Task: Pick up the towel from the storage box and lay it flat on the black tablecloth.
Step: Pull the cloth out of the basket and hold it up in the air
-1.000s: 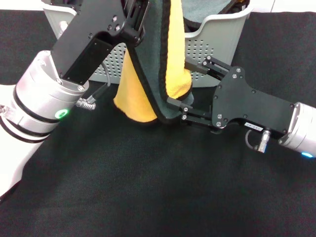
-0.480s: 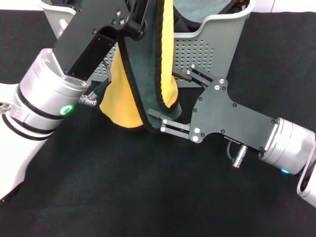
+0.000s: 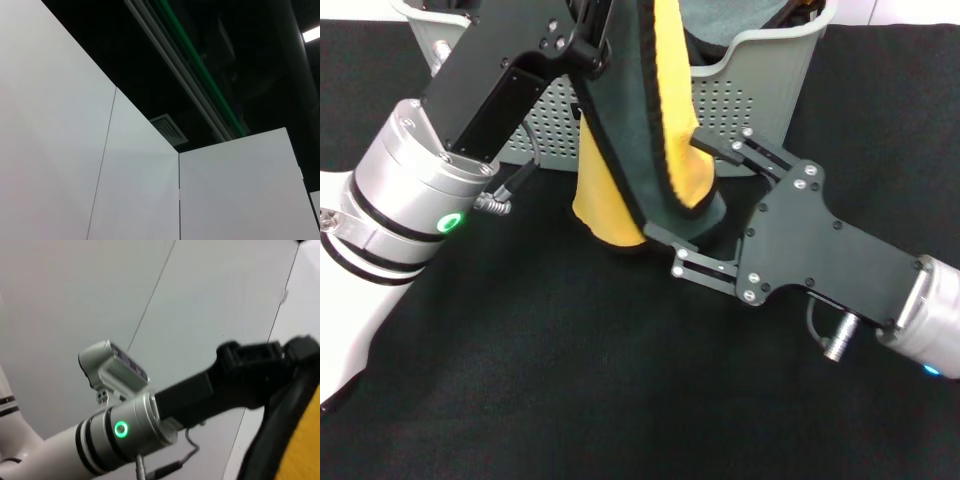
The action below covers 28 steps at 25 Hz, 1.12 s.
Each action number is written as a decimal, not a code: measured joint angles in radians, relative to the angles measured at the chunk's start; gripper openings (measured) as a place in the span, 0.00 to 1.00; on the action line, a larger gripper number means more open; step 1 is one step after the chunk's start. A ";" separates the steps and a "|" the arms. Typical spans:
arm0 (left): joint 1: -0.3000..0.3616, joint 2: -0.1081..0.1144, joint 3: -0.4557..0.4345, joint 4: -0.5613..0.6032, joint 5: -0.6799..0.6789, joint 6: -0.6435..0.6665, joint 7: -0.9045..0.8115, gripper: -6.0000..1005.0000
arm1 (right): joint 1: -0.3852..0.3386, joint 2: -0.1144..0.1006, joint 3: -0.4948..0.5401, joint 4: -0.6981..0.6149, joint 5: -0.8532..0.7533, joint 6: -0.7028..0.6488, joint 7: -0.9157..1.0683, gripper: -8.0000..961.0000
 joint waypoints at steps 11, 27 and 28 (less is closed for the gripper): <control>0.002 -0.001 0.003 0.001 -0.025 -0.002 0.002 0.01 | 0.000 0.000 -0.218 0.045 0.319 -0.030 -0.372 0.79; -0.004 -0.002 0.046 0.005 -0.060 -0.002 0.030 0.01 | 0.012 0.000 -0.341 0.066 0.565 -0.006 -0.537 0.79; -0.004 -0.002 0.059 0.004 -0.076 -0.002 0.040 0.01 | 0.012 0.000 -0.348 0.066 0.564 -0.006 -0.538 0.79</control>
